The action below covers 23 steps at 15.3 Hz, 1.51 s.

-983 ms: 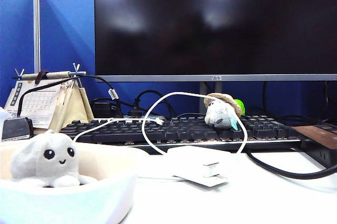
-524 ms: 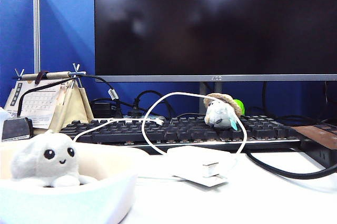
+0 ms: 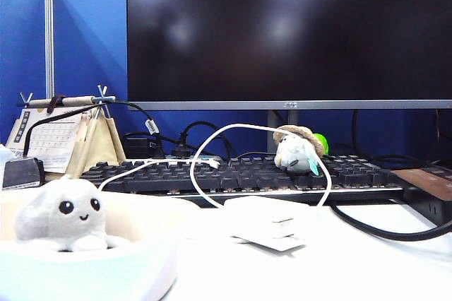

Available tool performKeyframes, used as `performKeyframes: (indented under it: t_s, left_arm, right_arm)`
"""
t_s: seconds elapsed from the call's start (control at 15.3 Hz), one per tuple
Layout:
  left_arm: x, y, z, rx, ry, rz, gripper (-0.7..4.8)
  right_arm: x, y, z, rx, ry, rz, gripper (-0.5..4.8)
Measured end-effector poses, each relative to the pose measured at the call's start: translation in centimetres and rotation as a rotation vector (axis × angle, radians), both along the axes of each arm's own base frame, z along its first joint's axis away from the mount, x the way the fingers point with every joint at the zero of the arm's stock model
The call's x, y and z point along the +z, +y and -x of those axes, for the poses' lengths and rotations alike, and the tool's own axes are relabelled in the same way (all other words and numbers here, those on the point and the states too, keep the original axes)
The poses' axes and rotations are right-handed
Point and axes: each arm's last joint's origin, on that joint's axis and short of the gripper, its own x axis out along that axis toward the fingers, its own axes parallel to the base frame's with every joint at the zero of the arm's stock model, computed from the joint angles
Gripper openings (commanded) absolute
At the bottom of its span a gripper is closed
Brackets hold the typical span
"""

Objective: Identity fluffy octopus among items on the table, put them into the paper lunch box.

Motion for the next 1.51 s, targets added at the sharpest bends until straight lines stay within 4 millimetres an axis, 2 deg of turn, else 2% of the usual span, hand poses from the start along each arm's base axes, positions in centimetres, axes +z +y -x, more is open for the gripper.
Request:
performKeyframes:
  t_s: [0.2,0.33,0.52,0.66,0.85,0.98,1.31,1.51]
  left_arm:
    - [-1.3,1.6,3.1,0.012,-0.008,0.037,-0.05]
    - [-3.0,2.5,4.7,-0.001,0.074,0.069,-0.05]
    - [-4.2,2.6,5.1,0.005,0.236,0.047,-0.05]
    - [-4.2,2.6,5.0,-0.004,0.244,0.073,-0.05]
    - [-4.8,1.9,3.7,-0.018,0.225,0.085,-0.05]
    - [-5.8,0.8,2.2,-0.12,0.221,0.115,-0.05]
    - [-10.3,-1.7,-1.6,-0.327,0.307,0.181,-0.04]
    - [-12.9,-2.4,-2.8,-0.325,0.414,0.209,-0.04]
  right_arm:
    - [-1.5,-2.8,2.1,-0.059,-0.024,-0.006,-0.06]
    - [-3.1,-3.9,3.1,-0.064,-0.044,-0.043,-0.06]
    - [-7.2,-3.9,3.0,-0.105,-0.03,-0.046,-0.06]
    - [-9.7,-2.2,1.6,-0.112,-0.005,-0.025,-0.06]
    - [-10.7,0.1,-0.3,-0.085,-0.082,-0.144,-0.06]
    - [-12.1,1.4,-1.4,-0.084,-0.118,-0.191,-0.06]
    - [-16.9,3.0,-2.8,-0.086,-0.031,-0.078,-0.06]
    - [-18.5,3.4,-3.1,-0.087,0.0,-0.038,-0.06]
